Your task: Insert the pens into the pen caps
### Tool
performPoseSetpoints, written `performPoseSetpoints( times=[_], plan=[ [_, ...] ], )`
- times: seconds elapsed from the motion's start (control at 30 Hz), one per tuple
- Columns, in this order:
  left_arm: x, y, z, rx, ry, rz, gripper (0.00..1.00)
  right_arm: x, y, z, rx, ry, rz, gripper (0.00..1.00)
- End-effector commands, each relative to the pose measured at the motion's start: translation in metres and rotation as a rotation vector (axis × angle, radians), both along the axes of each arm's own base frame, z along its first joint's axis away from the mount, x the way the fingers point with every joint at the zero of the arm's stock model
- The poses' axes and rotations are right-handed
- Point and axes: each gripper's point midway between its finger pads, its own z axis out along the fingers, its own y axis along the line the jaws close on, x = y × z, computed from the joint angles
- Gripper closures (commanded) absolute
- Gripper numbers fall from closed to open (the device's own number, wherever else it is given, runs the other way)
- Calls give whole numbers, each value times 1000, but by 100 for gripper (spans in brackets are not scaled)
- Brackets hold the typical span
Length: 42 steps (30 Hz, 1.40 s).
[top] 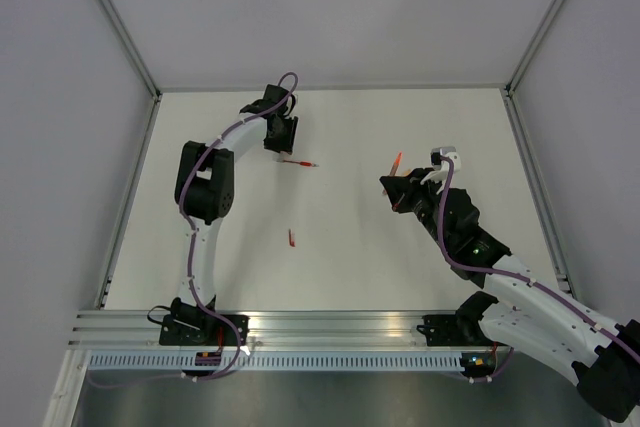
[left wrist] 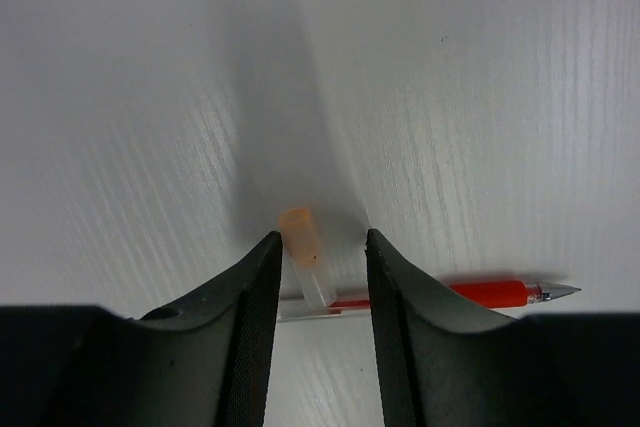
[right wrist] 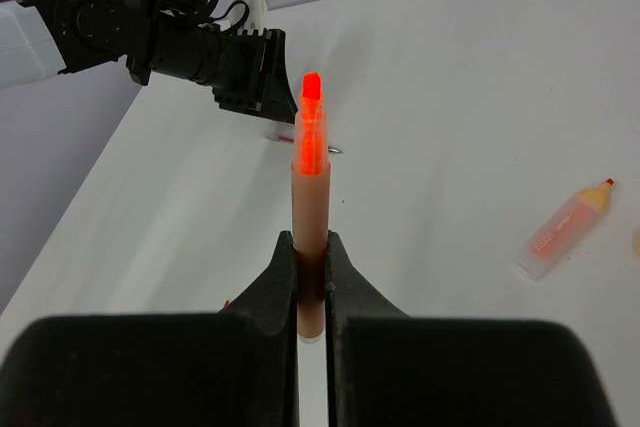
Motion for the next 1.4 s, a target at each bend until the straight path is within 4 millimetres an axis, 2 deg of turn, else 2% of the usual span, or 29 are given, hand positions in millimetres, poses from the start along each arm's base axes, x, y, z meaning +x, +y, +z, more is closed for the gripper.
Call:
performPoseSetpoints(
  times=[0.0, 0.17, 0.63, 0.73, 0.77, 0.83, 0.87, 0.93, 0.97, 1.0, 1.03, 1.1, 1.13, 1.17, 1.2, 1.23, 1.27, 1.3, 1.33, 1.37],
  plan=[
    [3, -3, -3, 16, 5, -34, 56, 1, 1, 16, 32, -39, 1, 100],
    [-2, 4, -10, 56, 38, -15, 60, 1, 1, 15, 30, -37, 1, 100],
    [-11, 11, -7, 83, 76, 13, 67, 0, 1, 18, 34, -41, 5, 100],
    [-8, 10, -4, 75, 64, 6, 79, 0, 1, 18, 38, -43, 5, 100],
    [-7, 9, 0, 71, 53, -5, 87, -1, 1, 19, 38, -43, 7, 100],
    [-4, 2, 10, 41, 25, -34, 92, -1, 2, 19, 39, -44, 11, 100],
    [2, 0, 25, 31, -20, -46, 98, -1, 3, 19, 37, -43, 14, 100],
    [6, -7, 45, -4, -65, -80, 98, -1, 2, 19, 37, -43, 13, 100],
    [7, -10, 65, -22, -103, -103, 98, -1, 1, 18, 33, -44, 7, 100],
    [5, -15, 75, -44, -119, -125, 98, 0, 1, 18, 31, -43, 4, 100],
    [0, -16, 95, -49, -159, -170, 98, 0, 1, 18, 29, -42, 3, 100],
    [-15, -29, 111, -102, -167, -248, 98, 0, 0, 20, 34, -46, -1, 100],
    [-24, -34, 115, -112, -166, -283, 98, 0, 0, 19, 33, -45, -1, 100],
    [-39, -41, 112, -99, -146, -352, 98, -1, -1, 20, 38, -46, -1, 100],
    [-56, -45, 120, -95, -138, -399, 98, -1, -1, 22, 40, -50, -1, 100],
    [-68, -48, 119, -71, -131, -440, 98, -2, -1, 22, 42, -49, 1, 100],
    [-93, -54, 100, -21, -89, -520, 97, -3, -2, 24, 48, -56, 1, 100],
    [-104, -52, 102, 14, -97, -546, 96, -4, -3, 25, 51, -58, -1, 100],
    [-129, -53, 81, 44, -46, -622, 95, -4, -4, 24, 51, -58, -7, 100],
    [-139, -54, 77, 43, -34, -663, 95, -4, -5, 25, 51, -62, -10, 100]
  ],
)
